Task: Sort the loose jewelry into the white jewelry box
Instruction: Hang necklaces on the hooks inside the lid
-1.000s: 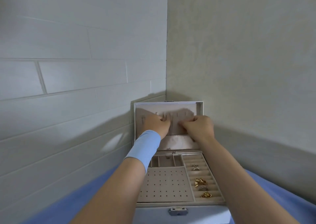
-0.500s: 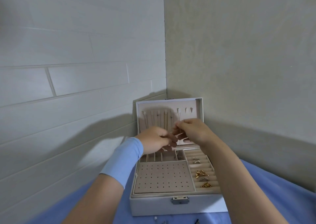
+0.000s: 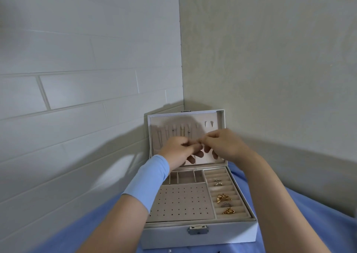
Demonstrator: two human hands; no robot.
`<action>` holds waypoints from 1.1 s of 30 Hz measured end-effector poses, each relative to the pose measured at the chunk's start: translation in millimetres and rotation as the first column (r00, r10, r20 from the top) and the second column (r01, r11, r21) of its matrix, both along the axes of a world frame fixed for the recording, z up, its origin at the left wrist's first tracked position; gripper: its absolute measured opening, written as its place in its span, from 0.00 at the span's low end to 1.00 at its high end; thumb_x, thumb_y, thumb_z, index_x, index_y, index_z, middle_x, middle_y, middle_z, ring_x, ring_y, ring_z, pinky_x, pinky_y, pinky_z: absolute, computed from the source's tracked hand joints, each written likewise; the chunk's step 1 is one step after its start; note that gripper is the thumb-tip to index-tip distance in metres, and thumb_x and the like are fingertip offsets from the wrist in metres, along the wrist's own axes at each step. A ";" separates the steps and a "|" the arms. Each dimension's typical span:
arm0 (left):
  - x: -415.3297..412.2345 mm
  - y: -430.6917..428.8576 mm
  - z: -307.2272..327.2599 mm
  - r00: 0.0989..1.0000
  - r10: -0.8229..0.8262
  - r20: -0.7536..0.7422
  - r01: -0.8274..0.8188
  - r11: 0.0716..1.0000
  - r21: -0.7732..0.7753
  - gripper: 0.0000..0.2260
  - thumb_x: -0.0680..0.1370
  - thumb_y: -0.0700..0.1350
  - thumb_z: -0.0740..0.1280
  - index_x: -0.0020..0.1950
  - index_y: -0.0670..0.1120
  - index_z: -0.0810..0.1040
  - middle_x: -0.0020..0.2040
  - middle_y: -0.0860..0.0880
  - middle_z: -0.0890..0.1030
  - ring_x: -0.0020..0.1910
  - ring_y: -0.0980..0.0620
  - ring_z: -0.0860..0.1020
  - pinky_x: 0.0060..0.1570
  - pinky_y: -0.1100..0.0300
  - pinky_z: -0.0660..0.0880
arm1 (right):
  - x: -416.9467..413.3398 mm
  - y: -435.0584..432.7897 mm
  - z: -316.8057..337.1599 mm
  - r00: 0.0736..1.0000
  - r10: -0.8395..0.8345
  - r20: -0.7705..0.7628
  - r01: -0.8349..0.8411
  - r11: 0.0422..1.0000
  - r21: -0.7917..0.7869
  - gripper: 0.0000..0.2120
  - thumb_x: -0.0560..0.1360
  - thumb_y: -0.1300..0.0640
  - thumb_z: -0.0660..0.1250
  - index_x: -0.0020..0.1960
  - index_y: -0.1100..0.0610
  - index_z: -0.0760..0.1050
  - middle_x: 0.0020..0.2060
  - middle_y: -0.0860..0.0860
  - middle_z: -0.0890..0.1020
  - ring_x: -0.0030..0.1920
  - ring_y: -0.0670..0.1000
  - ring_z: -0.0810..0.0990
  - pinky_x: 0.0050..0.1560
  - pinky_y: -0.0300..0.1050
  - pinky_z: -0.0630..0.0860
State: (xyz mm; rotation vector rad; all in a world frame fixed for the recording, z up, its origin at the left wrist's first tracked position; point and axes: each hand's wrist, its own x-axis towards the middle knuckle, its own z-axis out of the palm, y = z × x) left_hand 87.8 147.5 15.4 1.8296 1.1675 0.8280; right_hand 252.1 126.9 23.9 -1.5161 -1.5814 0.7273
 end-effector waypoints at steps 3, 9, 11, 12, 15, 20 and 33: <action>-1.4 4.6 6.0 0.999 0.012 -0.044 -0.009 0.997 0.077 0.08 0.78 0.51 0.69 0.52 0.49 0.84 0.43 0.53 0.86 0.34 0.60 0.78 0.39 0.69 0.73 | 1.2 -0.2 -5.5 0.978 0.157 0.136 -0.132 0.976 -0.175 0.09 0.74 0.57 0.66 0.50 0.56 0.84 0.39 0.51 0.85 0.30 0.47 0.74 0.32 0.38 0.70; 1.2 13.6 14.0 0.998 0.000 -0.063 0.010 0.987 0.160 0.05 0.78 0.46 0.69 0.47 0.53 0.86 0.40 0.50 0.84 0.33 0.62 0.77 0.42 0.70 0.73 | -5.1 5.4 -14.4 0.986 0.168 0.016 -0.166 0.982 -0.095 0.06 0.76 0.57 0.71 0.46 0.59 0.85 0.38 0.53 0.87 0.30 0.49 0.74 0.30 0.37 0.70; 0.4 18.3 13.6 0.992 0.030 -0.120 -0.007 0.981 0.192 0.07 0.79 0.46 0.67 0.51 0.52 0.85 0.42 0.54 0.84 0.40 0.59 0.79 0.48 0.64 0.74 | -1.2 8.0 -12.7 0.991 0.124 0.041 -0.122 0.991 -0.057 0.08 0.77 0.54 0.71 0.43 0.57 0.85 0.35 0.50 0.86 0.28 0.48 0.73 0.29 0.35 0.70; -0.1 20.8 12.2 0.981 0.065 -0.182 -0.025 0.976 0.215 0.09 0.80 0.46 0.64 0.54 0.52 0.84 0.46 0.55 0.83 0.46 0.56 0.79 0.50 0.62 0.72 | 0.7 9.3 -11.5 0.995 0.082 0.064 -0.081 0.996 -0.024 0.10 0.77 0.52 0.71 0.41 0.56 0.85 0.32 0.49 0.85 0.28 0.47 0.73 0.30 0.36 0.71; -2.2 25.8 1.2 0.905 0.159 -0.395 -0.069 0.970 0.232 0.13 0.82 0.46 0.58 0.61 0.52 0.80 0.61 0.52 0.80 0.59 0.49 0.77 0.54 0.59 0.70 | 3.5 17.1 -9.2 0.999 -0.032 0.021 0.029 0.994 0.101 0.11 0.77 0.52 0.72 0.39 0.56 0.85 0.34 0.52 0.86 0.26 0.47 0.73 0.30 0.39 0.71; -0.7 25.4 -12.5 0.796 0.175 -0.579 -0.006 0.959 0.282 0.14 0.81 0.50 0.60 0.65 0.55 0.77 0.66 0.52 0.75 0.62 0.48 0.76 0.62 0.51 0.73 | 0.1 23.6 -6.1 0.990 -0.109 -0.091 0.128 0.962 0.241 0.07 0.78 0.57 0.71 0.43 0.56 0.85 0.36 0.48 0.86 0.24 0.46 0.74 0.29 0.33 0.73; 1.7 31.2 -8.4 0.659 0.271 -0.702 0.075 0.905 0.419 0.15 0.77 0.60 0.62 0.56 0.55 0.81 0.54 0.53 0.82 0.59 0.48 0.73 0.60 0.53 0.69 | 2.1 34.3 -26.3 0.929 -0.108 0.354 0.068 0.990 0.124 0.12 0.76 0.60 0.71 0.58 0.52 0.84 0.46 0.45 0.86 0.48 0.44 0.83 0.56 0.47 0.81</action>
